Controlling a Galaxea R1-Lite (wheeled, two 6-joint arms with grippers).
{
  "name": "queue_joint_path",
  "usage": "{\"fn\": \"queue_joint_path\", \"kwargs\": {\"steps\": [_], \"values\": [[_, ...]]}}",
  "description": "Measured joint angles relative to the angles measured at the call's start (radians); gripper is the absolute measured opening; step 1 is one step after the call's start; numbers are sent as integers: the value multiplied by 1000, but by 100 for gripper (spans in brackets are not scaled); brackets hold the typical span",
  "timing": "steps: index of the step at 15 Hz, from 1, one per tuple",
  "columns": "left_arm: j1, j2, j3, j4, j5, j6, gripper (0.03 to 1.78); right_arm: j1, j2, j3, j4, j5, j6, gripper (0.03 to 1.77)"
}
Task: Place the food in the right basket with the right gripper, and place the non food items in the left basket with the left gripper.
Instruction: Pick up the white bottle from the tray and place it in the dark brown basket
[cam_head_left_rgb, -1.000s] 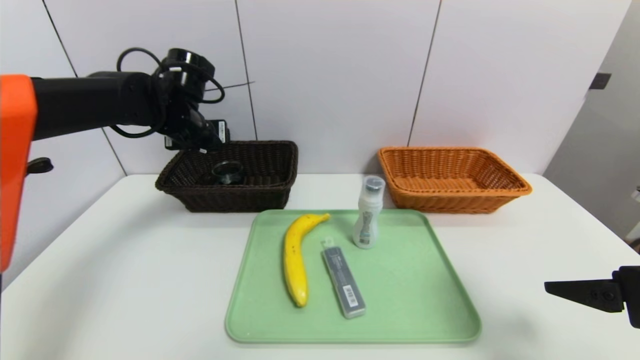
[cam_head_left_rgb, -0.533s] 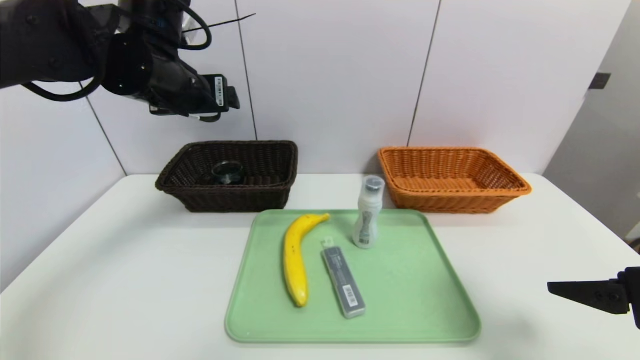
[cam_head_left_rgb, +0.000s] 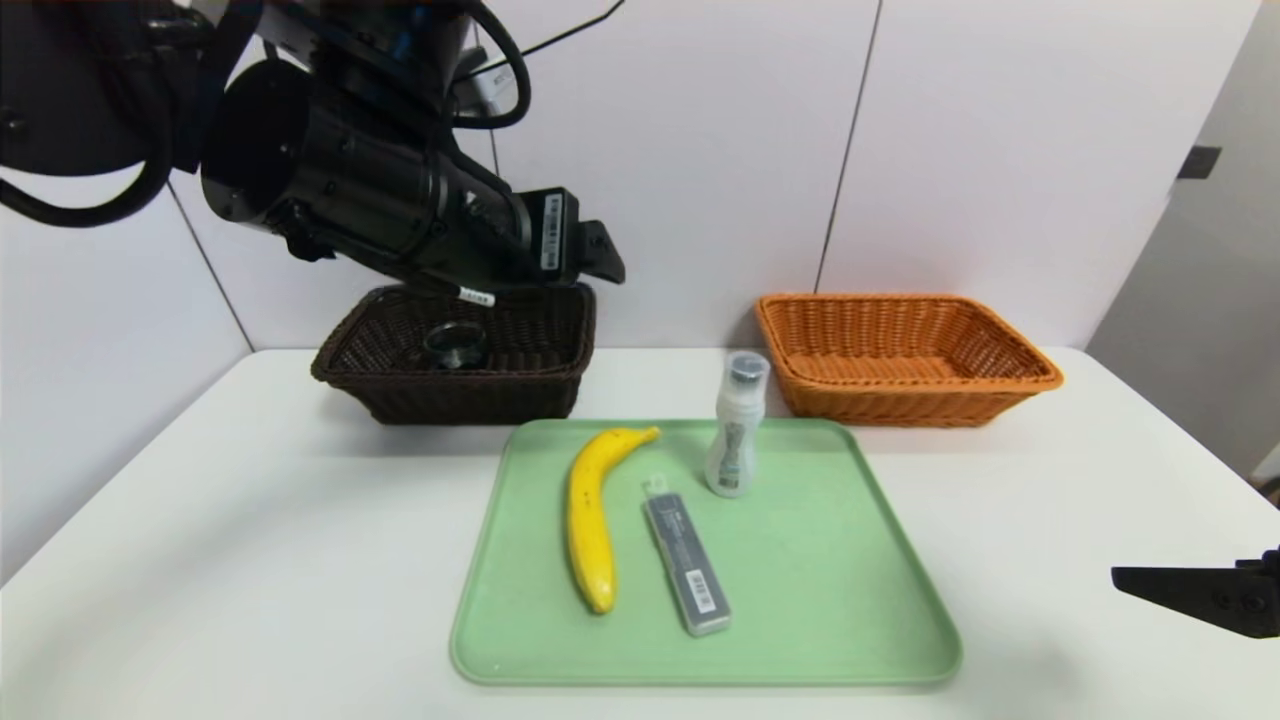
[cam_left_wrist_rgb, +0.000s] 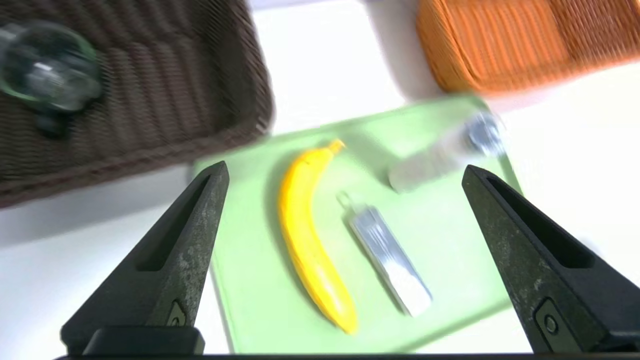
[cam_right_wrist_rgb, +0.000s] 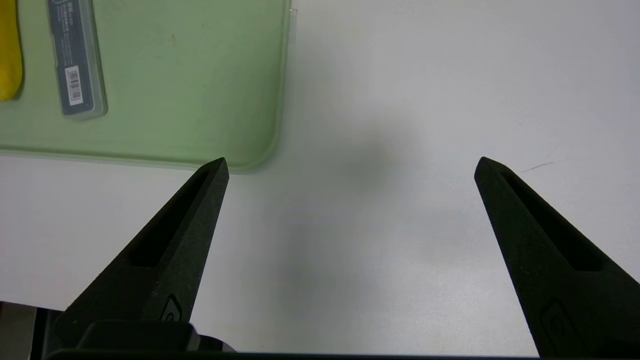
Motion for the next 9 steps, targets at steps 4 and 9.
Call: {"fn": "queue_joint_path", "kwargs": {"steps": [4, 9], "values": [[-78, -48, 251, -158, -51, 19, 167, 0, -12, 6, 3, -2, -1, 170], [-172, -101, 602, -578, -140, 202, 169, -1, -10, 5, 2, -5, -3, 170]]}}
